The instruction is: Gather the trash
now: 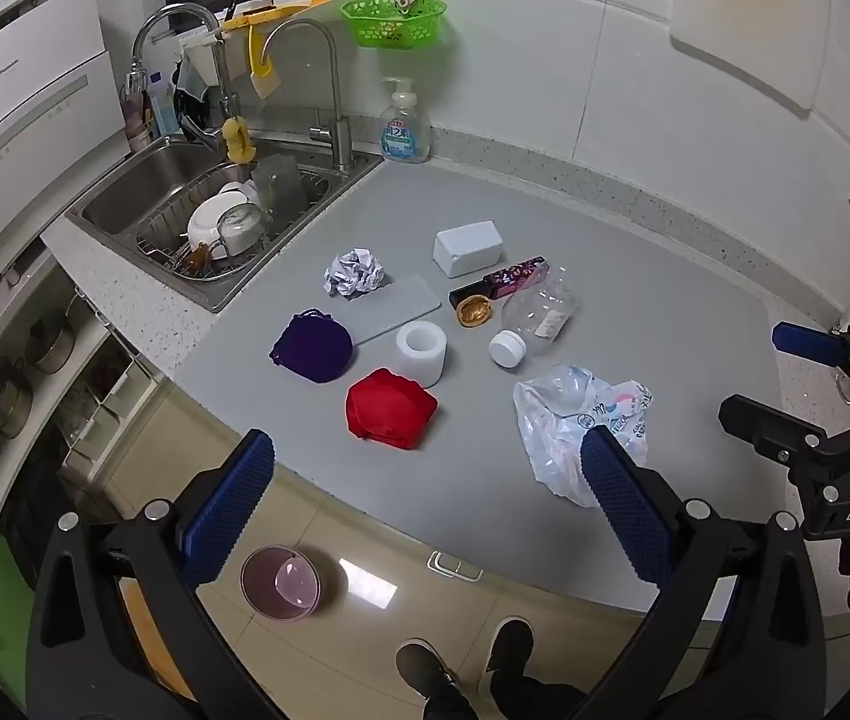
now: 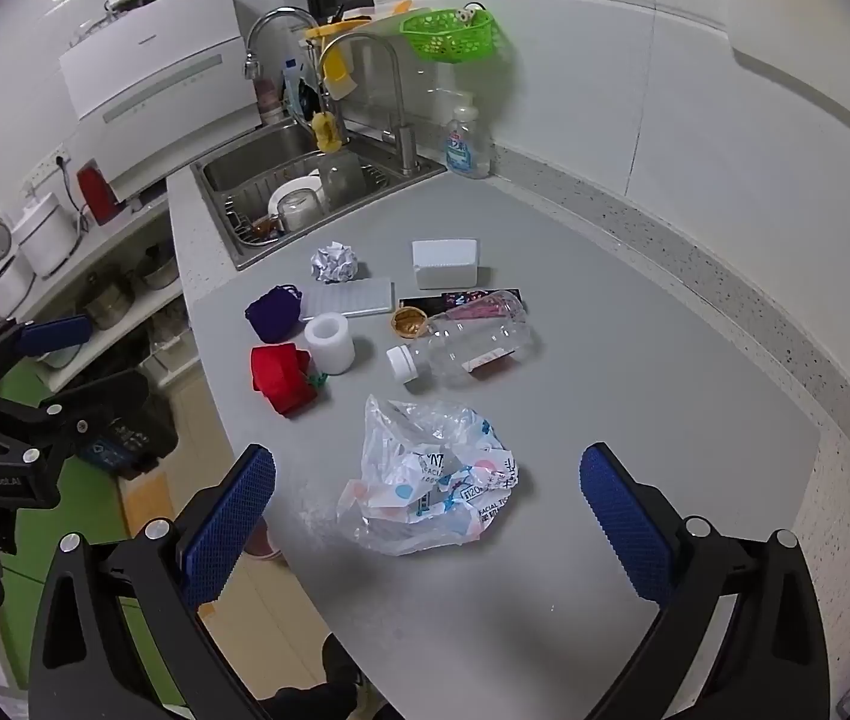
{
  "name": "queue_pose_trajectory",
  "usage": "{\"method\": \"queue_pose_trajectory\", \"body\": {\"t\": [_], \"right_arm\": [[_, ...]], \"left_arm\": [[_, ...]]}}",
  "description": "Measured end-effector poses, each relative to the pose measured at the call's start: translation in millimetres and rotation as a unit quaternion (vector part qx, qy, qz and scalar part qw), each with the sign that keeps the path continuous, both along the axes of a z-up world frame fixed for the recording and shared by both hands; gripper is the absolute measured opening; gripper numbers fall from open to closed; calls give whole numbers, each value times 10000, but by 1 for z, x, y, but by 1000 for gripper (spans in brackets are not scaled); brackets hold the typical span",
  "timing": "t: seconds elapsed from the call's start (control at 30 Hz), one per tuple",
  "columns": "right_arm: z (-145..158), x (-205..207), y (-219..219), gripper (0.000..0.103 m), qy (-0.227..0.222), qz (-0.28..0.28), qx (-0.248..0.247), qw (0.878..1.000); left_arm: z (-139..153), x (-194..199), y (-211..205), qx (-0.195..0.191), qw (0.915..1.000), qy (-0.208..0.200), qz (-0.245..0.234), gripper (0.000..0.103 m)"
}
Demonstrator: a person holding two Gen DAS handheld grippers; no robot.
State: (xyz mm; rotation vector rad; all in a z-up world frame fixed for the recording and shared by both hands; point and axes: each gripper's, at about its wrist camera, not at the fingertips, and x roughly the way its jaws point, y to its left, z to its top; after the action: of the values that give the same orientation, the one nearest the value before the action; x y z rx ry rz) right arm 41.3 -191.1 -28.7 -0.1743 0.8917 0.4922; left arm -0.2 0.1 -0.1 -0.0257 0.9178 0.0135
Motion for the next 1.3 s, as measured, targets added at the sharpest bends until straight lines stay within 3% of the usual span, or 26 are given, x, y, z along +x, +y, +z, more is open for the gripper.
{"method": "queue_pose_trajectory", "body": {"t": [1.3], "right_arm": [[1, -3, 7, 98, -85, 179, -109, 9997]], "left_arm": [[-1, -1, 0, -5, 10000, 1, -7, 100]]}}
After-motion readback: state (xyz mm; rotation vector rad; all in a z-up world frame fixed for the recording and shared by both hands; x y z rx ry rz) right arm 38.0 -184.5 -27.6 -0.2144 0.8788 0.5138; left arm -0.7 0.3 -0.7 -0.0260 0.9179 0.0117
